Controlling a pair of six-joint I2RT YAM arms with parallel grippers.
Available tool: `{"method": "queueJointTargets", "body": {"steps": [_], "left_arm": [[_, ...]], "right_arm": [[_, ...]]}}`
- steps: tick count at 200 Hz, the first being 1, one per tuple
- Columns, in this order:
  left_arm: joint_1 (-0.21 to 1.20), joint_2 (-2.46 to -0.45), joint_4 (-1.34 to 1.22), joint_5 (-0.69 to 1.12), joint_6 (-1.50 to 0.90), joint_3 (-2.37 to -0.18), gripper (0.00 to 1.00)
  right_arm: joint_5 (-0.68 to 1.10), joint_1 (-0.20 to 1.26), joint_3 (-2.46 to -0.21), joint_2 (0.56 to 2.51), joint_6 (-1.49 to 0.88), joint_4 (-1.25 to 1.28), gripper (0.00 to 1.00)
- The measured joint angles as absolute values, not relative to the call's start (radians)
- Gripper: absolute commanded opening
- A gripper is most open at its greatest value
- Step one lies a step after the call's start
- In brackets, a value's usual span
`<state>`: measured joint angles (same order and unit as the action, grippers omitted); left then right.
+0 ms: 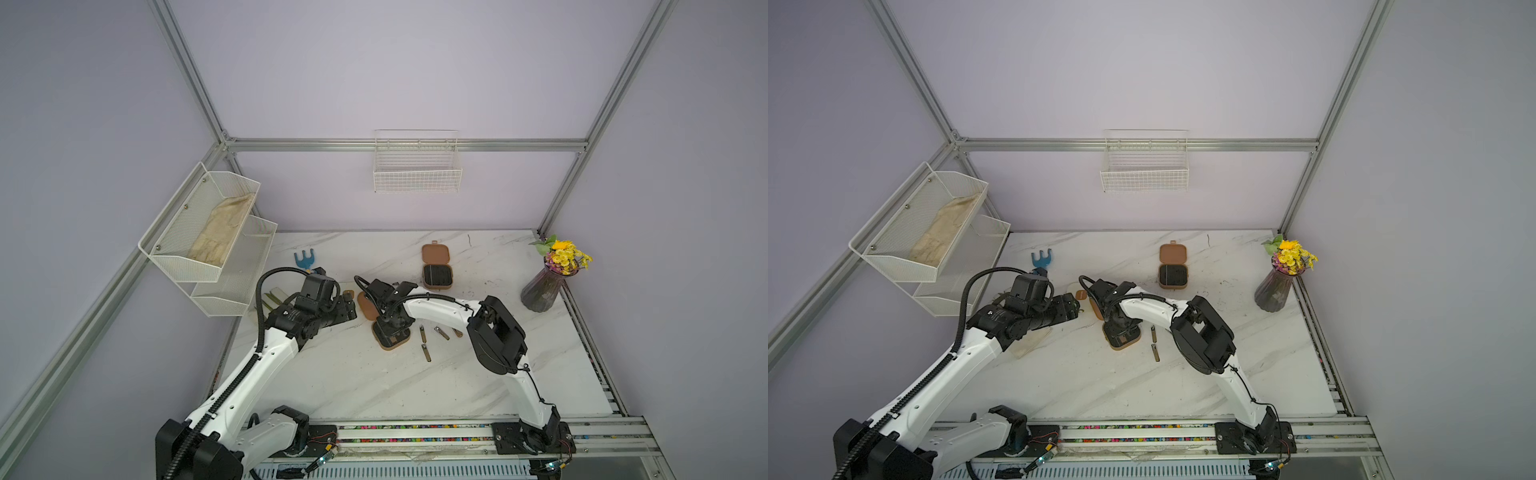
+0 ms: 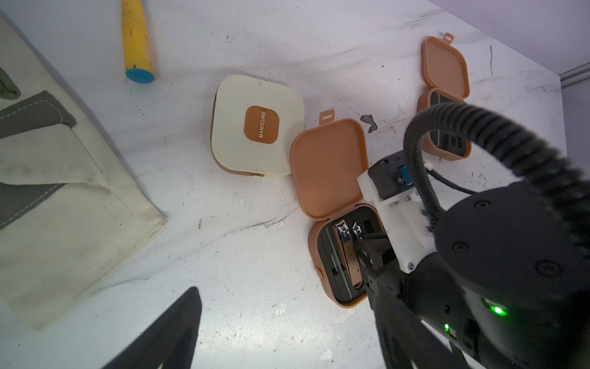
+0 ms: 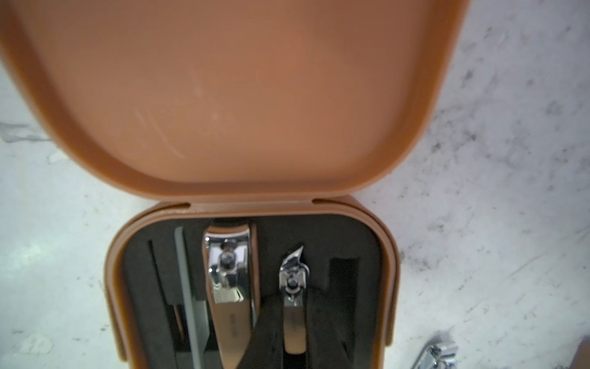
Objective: Organize nail clipper sets
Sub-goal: Place the nail clipper in the storage box.
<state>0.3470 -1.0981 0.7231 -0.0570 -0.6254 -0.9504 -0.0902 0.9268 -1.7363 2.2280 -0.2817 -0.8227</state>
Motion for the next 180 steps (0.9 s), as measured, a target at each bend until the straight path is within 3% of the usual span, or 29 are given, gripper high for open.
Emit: {"method": "queueJointTargets", "body": {"steps": [31, 111, 180], "left_arm": [[0.347, -1.098, 0.723, -0.057, -0.625, -0.95, 0.84], [0.347, -1.098, 0.723, -0.056, -0.625, -0.95, 0.84], [0.347, -1.098, 0.723, -0.057, -0.625, -0.95, 0.84]], "right_arm": [[-0.09, 0.927, -1.729, 2.223, -0.28, -0.816, 0.04], [-0.089, 0.921, -1.797, 2.24, -0.281, -0.862, 0.26], [-0.089, 0.916, -1.842, 2.259, -0.279, -0.914, 0.29]]}}
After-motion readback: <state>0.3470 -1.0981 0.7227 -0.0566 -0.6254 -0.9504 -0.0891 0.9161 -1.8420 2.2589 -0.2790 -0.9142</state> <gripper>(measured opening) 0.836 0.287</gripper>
